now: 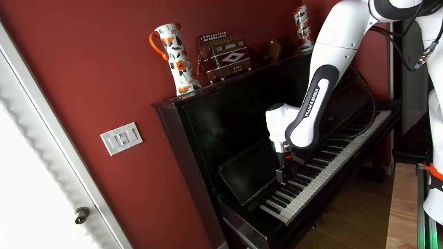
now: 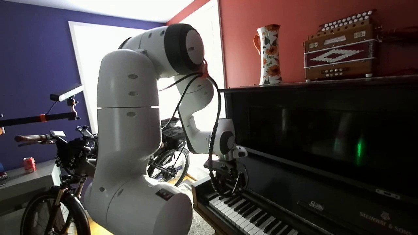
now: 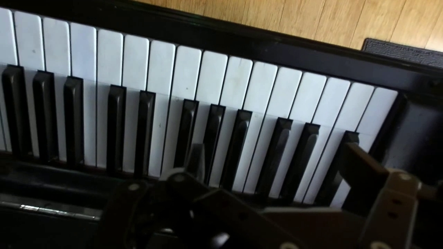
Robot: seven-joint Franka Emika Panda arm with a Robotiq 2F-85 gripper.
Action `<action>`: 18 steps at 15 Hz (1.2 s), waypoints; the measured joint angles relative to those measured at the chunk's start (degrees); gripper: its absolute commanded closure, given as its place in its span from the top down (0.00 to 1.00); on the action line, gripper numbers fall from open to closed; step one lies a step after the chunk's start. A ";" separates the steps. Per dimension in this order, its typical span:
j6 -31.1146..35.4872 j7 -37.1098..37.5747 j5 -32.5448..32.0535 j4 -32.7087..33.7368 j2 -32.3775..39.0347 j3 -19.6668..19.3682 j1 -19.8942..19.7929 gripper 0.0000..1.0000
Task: Push a white key on the left side of the piano
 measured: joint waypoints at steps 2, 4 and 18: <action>-2.15 0.91 -0.91 0.01 -2.25 0.18 0.00 1.00; -4.67 1.90 -1.95 0.03 -4.65 0.46 -0.01 1.00; -22.12 6.42 -1.52 -0.09 -19.68 5.77 -0.59 1.00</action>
